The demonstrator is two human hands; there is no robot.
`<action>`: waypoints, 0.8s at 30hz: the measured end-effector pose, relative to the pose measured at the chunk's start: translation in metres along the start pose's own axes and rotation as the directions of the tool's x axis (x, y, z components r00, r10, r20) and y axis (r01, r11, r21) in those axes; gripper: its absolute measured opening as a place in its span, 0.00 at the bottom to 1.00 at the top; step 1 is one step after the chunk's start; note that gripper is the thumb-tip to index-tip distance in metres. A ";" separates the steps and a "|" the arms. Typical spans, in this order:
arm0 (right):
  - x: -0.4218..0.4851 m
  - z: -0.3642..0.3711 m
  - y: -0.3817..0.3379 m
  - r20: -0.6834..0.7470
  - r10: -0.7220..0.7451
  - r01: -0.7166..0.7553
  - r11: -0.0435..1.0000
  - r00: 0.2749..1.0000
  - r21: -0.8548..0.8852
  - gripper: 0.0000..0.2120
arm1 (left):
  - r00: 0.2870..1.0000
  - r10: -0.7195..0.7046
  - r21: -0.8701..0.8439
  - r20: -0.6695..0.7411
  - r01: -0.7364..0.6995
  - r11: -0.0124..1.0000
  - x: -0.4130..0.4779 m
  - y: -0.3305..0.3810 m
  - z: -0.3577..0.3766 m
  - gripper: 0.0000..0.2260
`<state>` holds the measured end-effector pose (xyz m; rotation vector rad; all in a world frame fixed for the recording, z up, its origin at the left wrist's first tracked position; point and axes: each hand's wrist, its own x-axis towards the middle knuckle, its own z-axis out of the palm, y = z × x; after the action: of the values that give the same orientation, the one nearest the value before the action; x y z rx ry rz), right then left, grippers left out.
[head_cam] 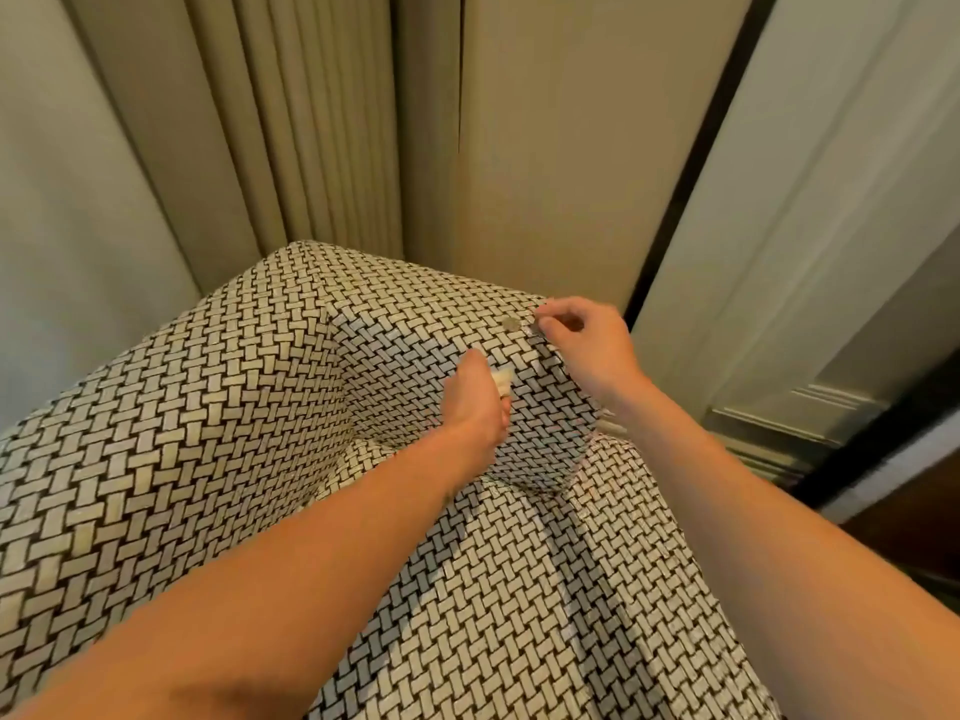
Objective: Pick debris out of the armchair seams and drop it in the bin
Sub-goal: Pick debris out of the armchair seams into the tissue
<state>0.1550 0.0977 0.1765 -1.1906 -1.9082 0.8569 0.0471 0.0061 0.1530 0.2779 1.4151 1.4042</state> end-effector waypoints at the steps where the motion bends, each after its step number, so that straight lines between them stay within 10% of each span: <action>1: 0.006 0.004 0.008 -0.011 0.033 -0.033 0.999 0.999 -0.014 0.07 | 0.999 -0.026 -0.029 -0.022 0.025 0.999 0.004 0.002 0.004 0.16; 9: 0.016 0.023 0.022 -0.166 -0.007 -0.051 0.939 0.986 -0.341 0.08 | 0.998 -0.062 -0.079 0.021 0.064 0.995 0.020 0.012 0.020 0.11; 24: -0.155 -0.050 0.036 -0.049 0.093 -0.089 0.992 0.994 0.086 0.14 | 0.940 -0.084 -0.015 0.332 0.094 0.995 -0.089 -0.046 0.074 0.15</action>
<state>0.2619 -0.0243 0.1388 -1.2455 -1.7698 0.9348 0.1624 -0.0322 0.1793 0.4048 1.1140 1.2377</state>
